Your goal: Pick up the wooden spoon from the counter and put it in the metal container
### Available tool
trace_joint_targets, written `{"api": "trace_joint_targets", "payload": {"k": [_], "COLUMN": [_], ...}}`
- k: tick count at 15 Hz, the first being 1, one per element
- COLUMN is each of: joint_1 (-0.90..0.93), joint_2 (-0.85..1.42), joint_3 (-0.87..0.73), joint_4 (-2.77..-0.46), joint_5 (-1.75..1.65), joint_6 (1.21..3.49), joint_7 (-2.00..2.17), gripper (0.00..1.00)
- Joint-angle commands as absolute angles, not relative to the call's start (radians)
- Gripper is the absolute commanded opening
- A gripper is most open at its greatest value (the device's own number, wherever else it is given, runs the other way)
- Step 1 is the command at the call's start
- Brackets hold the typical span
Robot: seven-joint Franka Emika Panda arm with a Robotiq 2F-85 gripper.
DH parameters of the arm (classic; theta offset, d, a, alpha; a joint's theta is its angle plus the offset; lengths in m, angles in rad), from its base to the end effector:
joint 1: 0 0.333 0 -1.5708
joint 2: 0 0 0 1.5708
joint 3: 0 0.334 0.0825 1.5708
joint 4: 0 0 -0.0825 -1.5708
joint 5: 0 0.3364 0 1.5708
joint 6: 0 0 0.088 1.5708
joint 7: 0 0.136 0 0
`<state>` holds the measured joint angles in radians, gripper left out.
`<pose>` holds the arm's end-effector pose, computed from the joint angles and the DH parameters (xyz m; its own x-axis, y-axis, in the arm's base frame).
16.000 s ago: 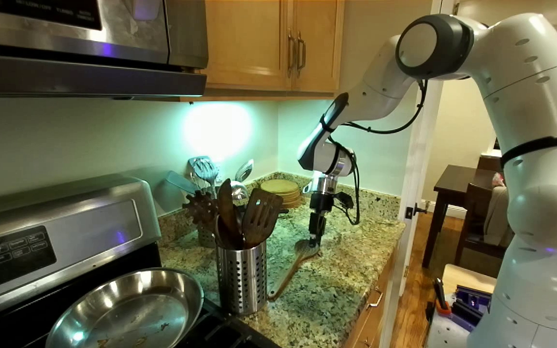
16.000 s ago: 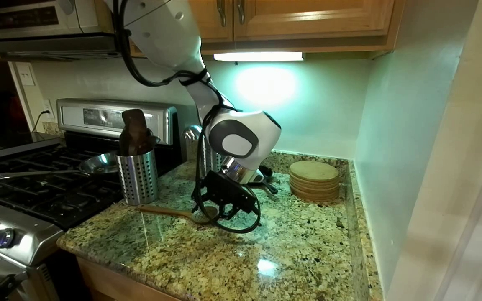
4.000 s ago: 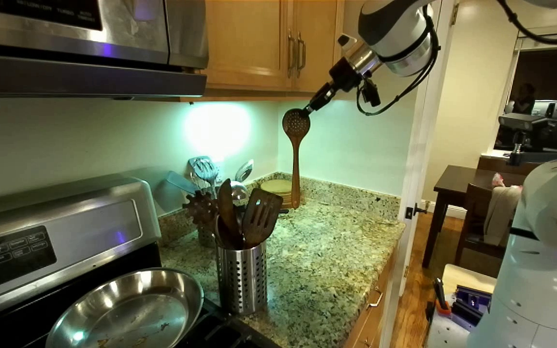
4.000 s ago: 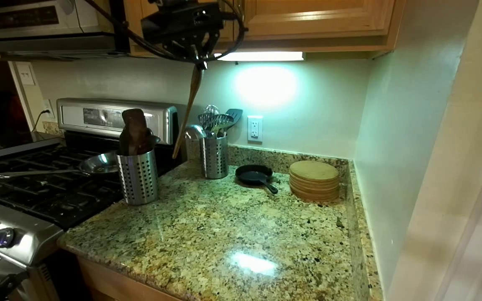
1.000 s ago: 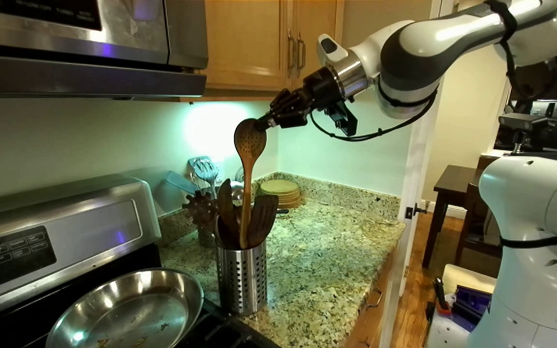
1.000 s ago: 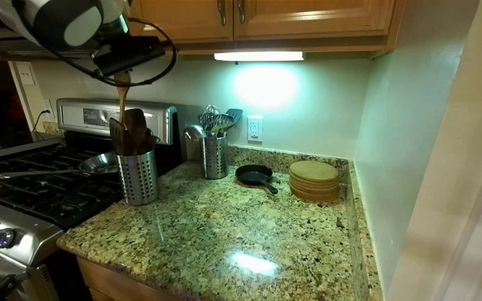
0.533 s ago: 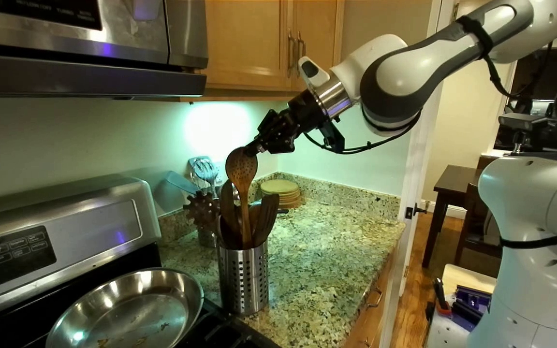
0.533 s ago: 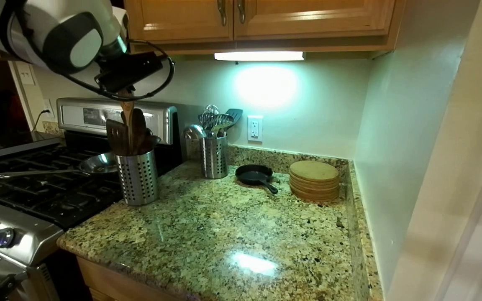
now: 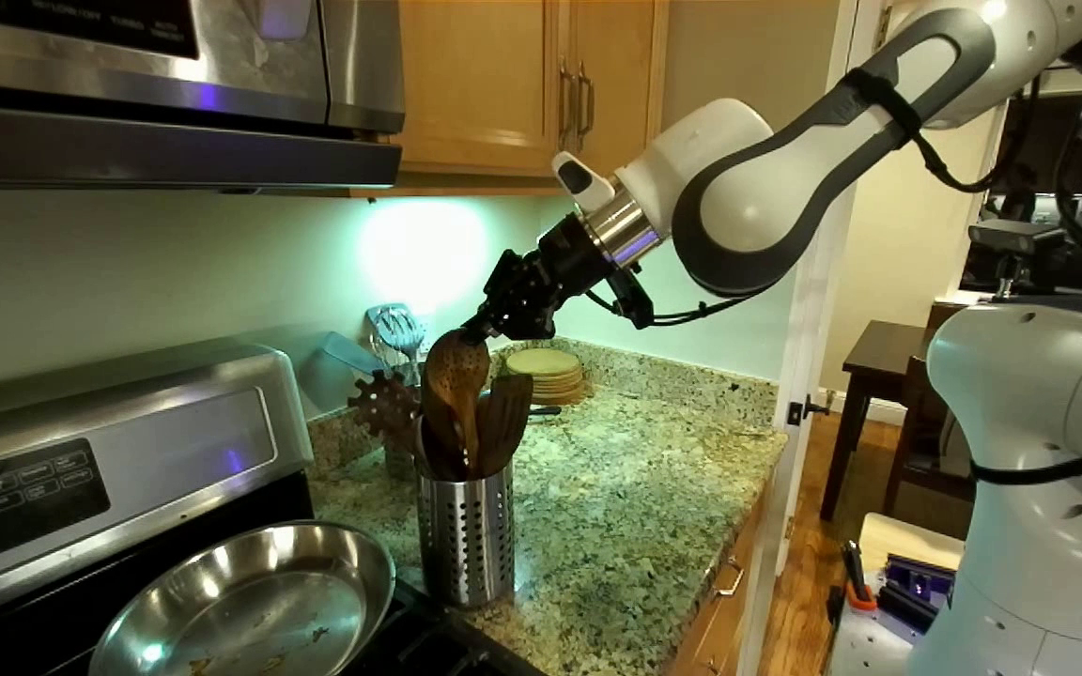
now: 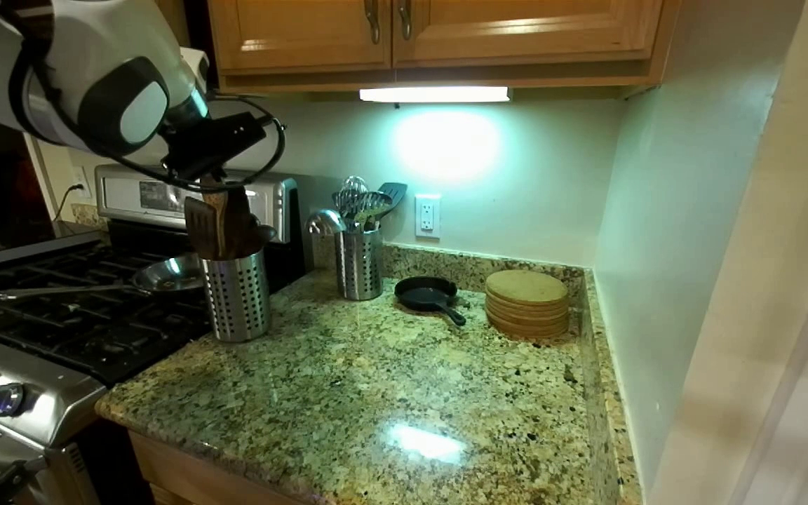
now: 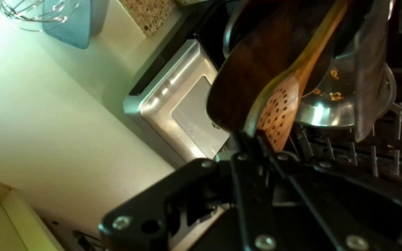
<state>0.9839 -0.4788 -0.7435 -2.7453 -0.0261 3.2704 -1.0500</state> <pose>0.4043 0.0826 0.4646 0.0709 0.7759 0.6269 0.7263 -0.4709 0.5007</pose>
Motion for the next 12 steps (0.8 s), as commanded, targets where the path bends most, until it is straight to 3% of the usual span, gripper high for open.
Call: {"api": "trace_joint_targets", "payload": {"k": [1,5,6,8,12], "joint_1": [1.028,1.028,1.018,0.993,0.943], "joint_2": [-0.446,-0.420,-0.425,-0.458,-0.534], "joint_3": [-0.782,-0.802,-0.798,-0.781,-0.741], "joint_4": [-2.767,-2.783,-2.783,-2.785,-2.790], "joint_5": [-0.010,-0.010,-0.011,-0.018,-0.026], "joint_6": [3.339,3.341,3.325,3.310,3.281], "joint_7": [-1.035,-1.022,-1.020,-1.019,-1.020], "gripper": [0.04,0.04,0.32,0.40,0.66]}}
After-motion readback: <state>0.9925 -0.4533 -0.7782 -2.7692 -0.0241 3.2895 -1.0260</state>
